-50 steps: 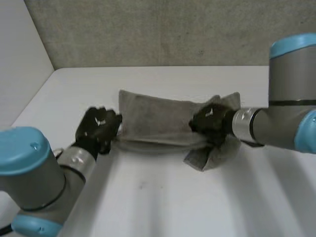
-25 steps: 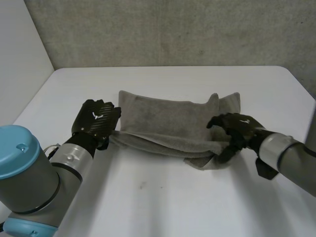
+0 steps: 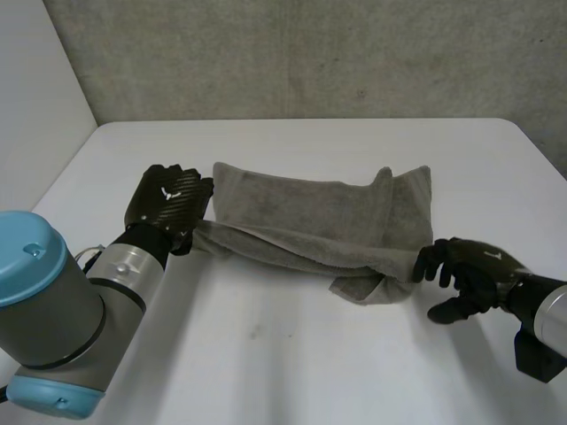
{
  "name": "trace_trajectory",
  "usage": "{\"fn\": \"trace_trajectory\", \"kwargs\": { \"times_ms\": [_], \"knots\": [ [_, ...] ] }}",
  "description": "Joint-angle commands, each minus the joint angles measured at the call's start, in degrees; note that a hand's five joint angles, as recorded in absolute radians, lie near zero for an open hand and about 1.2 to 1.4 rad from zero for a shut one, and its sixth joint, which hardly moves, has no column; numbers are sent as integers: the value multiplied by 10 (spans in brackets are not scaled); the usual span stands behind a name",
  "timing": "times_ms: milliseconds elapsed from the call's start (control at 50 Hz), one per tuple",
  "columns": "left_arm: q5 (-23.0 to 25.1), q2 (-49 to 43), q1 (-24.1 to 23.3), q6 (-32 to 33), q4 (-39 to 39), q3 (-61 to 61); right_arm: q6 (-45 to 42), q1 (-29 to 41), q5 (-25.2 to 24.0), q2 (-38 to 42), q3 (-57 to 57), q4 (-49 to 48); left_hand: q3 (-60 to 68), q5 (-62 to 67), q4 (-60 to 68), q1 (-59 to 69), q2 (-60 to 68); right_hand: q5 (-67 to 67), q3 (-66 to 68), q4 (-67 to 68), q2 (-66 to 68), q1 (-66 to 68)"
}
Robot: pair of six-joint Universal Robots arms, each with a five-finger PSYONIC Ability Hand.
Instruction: Fold the towel.
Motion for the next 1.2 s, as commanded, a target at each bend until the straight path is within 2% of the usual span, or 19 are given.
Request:
{"fn": "trace_trajectory", "kwargs": {
  "times_ms": [20,80,100,120,160,260,680,800,820,840,880,900,920,960,1060,1120,1160,1180,1200],
  "knots": [
    [0,0,0,-6,0,3,8,18,-2,91,-5,-29,103,104,103,115,102,-134,-147,-148,-148,-81],
    [0,-1,1,-6,0,3,14,26,16,116,-18,-48,103,104,103,115,102,-149,-163,-163,-164,-97],
    [0,-1,1,-6,0,3,34,39,48,135,-39,-68,103,104,103,115,102,-149,-163,-163,-164,-97],
    [0,-1,1,-6,0,3,35,40,48,135,-39,-68,103,104,103,115,102,-149,-163,-163,-164,-97],
    [0,-1,2,-6,0,3,52,67,108,169,-79,-95,103,104,103,115,102,-149,-163,-163,-163,-97],
    [1,-1,2,-6,0,3,53,97,152,223,-144,-103,103,104,103,115,102,-149,-163,-163,-164,-97],
    [2,-4,6,-5,0,4,94,201,171,349,-341,-77,103,104,103,115,102,-137,-151,-151,-152,-85],
    [1,-8,9,-5,0,9,90,207,198,376,-365,-79,103,104,103,115,102,-38,-52,-52,-52,14],
    [2,-9,9,-5,0,10,88,208,204,380,-368,-78,103,104,103,115,102,15,2,1,1,68],
    [2,-9,9,-5,0,10,88,208,204,380,-368,-78,103,104,103,115,102,16,2,2,1,68],
    [1,-10,9,-6,0,15,86,208,210,381,-369,-78,103,104,103,115,102,188,175,174,174,240],
    [1,-10,9,-6,0,15,86,208,210,381,-369,-78,103,104,103,115,102,189,176,175,175,241],
    [1,-11,9,-5,0,18,86,208,212,376,-369,-78,103,104,103,115,102,342,329,328,328,395],
    [1,-14,10,-5,0,21,85,207,213,366,-367,-78,103,104,103,115,102,355,341,341,341,407],
    [2,-18,13,-4,0,24,58,201,198,246,-358,-65,103,104,103,115,102,355,341,341,341,407],
    [3,-19,13,-3,-1,24,33,201,185,219,-362,-42,103,104,103,115,102,355,341,341,341,407],
    [2,-19,13,-3,-4,21,-48,196,143,182,-384,41,103,104,103,115,102,355,341,341,341,407],
    [2,-19,13,-3,-4,21,-48,196,143,181,-384,41,103,104,103,115,102,355,341,341,341,407],
    [2,-18,13,-3,-6,16,-96,186,126,174,-404,86,103,104,103,115,102,355,341,341,341,407]
  ]
}}
